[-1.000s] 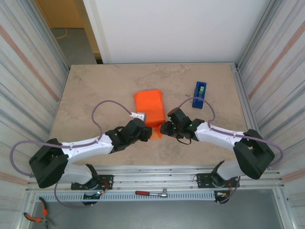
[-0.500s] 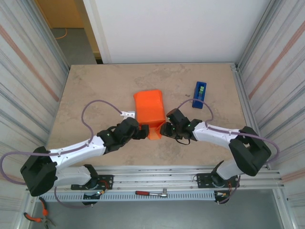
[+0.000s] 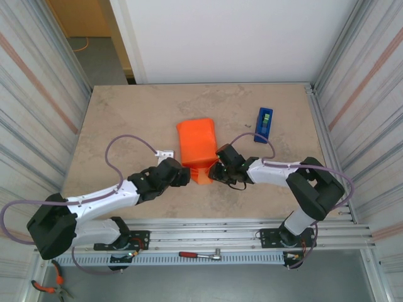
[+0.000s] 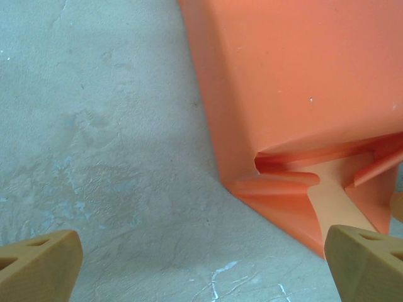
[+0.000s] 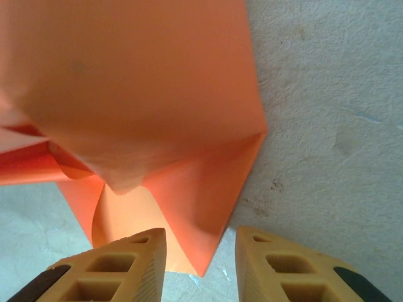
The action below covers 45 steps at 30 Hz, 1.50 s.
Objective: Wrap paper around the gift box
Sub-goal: Fold the wrapping paper for the gift box.
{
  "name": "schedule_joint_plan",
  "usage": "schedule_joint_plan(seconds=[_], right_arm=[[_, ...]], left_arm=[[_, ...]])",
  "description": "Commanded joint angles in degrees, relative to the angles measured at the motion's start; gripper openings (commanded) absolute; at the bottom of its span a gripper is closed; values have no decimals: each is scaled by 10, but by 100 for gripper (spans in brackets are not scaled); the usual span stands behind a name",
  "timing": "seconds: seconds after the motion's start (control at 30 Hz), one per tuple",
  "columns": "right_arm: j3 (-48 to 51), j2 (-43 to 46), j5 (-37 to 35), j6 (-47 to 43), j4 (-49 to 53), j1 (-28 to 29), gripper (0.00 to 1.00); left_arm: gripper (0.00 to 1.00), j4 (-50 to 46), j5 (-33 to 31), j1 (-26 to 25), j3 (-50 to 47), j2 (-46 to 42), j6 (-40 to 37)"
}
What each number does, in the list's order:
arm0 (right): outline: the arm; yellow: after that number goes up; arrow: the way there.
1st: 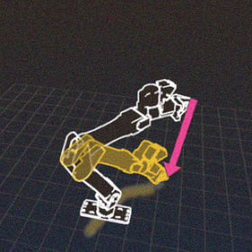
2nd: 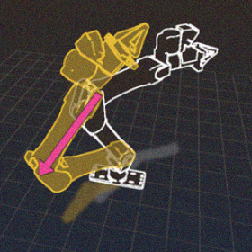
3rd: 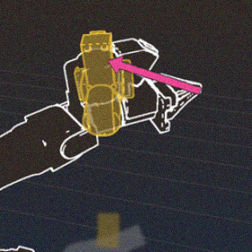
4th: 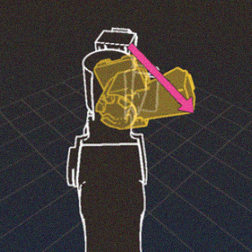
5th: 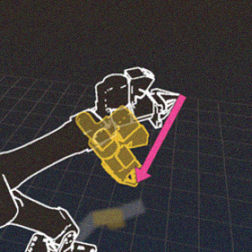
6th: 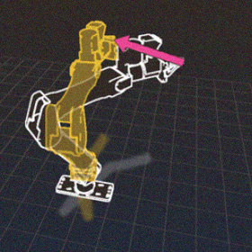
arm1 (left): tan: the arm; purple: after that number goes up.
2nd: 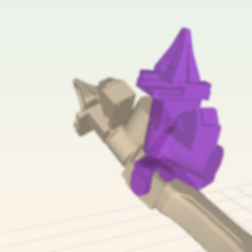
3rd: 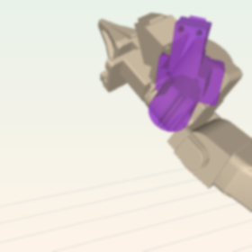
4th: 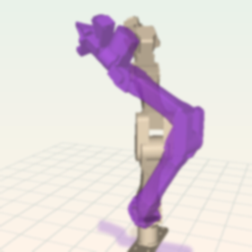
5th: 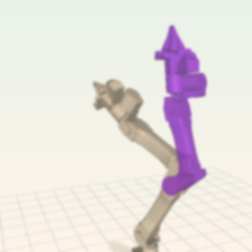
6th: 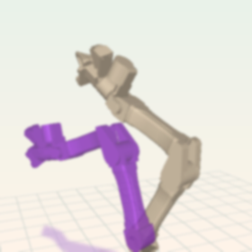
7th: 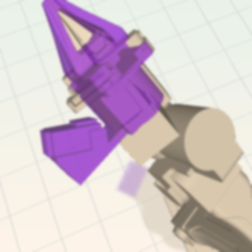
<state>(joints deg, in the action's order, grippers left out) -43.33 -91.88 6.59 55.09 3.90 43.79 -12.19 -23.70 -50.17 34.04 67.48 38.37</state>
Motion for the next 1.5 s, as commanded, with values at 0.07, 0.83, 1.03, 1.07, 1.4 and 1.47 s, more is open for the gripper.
schedule_joint_plan(seconds=[0.07, 0.83, 1.03, 1.07, 1.4, 1.47], right_arm=[[-11, -17, 10, 14, -15, -3, 32], [4, -9, 6, 28, -15, -4, 8], [10, -2, 5, 39, -18, -5, 0], [11, 1, 5, 40, -19, -6, 0], [23, 33, 10, 52, -28, -11, 0], [22, 41, 11, 52, -29, -12, 0]], left_arm=[[99, -10, -13, 4, -2, -4, 5], [99, -10, 2, 4, -15, 6, 13], [99, -6, 8, 4, -23, 5, 15], [99, -5, 10, 5, -24, 5, 15], [99, 6, 36, 4, -39, 5, 23], [99, 9, 42, 4, -41, 6, 26]])
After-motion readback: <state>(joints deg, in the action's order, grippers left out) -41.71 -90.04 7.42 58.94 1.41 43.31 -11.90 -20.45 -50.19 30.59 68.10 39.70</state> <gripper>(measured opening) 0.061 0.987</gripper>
